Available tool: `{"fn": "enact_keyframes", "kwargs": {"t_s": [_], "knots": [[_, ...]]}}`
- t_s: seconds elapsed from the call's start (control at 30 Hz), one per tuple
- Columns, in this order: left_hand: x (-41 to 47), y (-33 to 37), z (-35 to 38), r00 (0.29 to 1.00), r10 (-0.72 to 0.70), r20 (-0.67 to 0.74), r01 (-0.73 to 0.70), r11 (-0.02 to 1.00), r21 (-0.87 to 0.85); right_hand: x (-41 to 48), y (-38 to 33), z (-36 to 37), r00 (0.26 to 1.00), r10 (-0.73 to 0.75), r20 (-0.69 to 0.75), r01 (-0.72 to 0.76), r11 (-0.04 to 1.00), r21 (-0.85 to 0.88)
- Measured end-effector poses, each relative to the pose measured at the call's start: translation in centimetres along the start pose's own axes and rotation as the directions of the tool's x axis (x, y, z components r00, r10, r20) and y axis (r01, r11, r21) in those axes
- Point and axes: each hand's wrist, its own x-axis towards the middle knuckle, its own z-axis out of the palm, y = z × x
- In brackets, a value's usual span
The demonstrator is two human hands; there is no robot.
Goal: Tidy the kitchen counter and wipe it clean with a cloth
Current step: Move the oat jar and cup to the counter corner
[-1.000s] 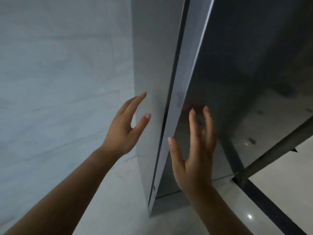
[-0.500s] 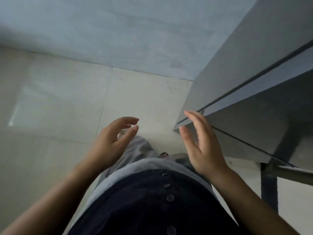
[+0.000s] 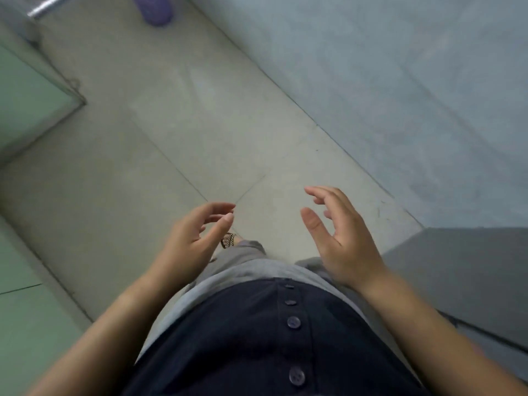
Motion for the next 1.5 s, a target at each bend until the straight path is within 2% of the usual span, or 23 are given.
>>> {"fn": "enact_keyframes", "kwargs": {"t_s": [0.13,0.23,0.37,0.53,0.73,0.9,1.13,1.3,1.4,1.5], "knots": [[1.5,-0.1,-6.2,0.983,-0.007,-0.183,-0.005,0.998,-0.064,7.5,-5.4,2.6,0.979,-0.181,0.091,0.184,0.983,-0.029],[1.2,-1.4,-9.4,0.942,-0.064,-0.331,0.022,0.991,-0.130,11.4,-8.1,5.1,0.941,-0.261,0.215,0.276,0.960,-0.046],[0.2,-3.8,-11.3,0.844,-0.198,-0.499,0.089,0.968,-0.233,16.1,-10.2,8.7,0.856,-0.313,0.412,0.375,0.924,-0.079],[0.9,-5.6,-14.5,0.712,-0.355,-0.605,0.135,0.916,-0.378,23.1,-14.8,14.2,0.736,-0.392,0.553,0.490,0.871,-0.035],[5.3,-6.9,-21.6,0.531,-0.468,-0.706,0.132,0.869,-0.477,32.4,-22.6,21.2,0.532,-0.476,0.700,0.636,0.771,0.041],[8.5,-6.8,-27.3,0.401,-0.532,-0.746,0.099,0.834,-0.542,38.2,-28.8,25.6,0.392,-0.507,0.768,0.693,0.711,0.116],[8.5,-8.5,-30.9,0.204,-0.644,-0.737,0.082,0.762,-0.643,42.0,-32.6,32.4,0.215,-0.426,0.879,0.716,0.681,0.155],[6.0,-12.1,-35.6,0.059,-0.701,-0.711,0.029,0.713,-0.701,42.2,-37.7,40.8,0.024,-0.399,0.916,0.790,0.569,0.228],[4.1,-15.6,-40.0,0.006,-0.706,-0.708,-0.005,0.708,-0.706,40.7,-42.0,47.4,-0.056,-0.423,0.904,0.808,0.513,0.290],[0.7,-19.0,-45.5,-0.030,-0.697,-0.717,-0.028,0.717,-0.696,37.9,-46.6,53.7,-0.095,-0.464,0.881,0.795,0.498,0.348]]}}
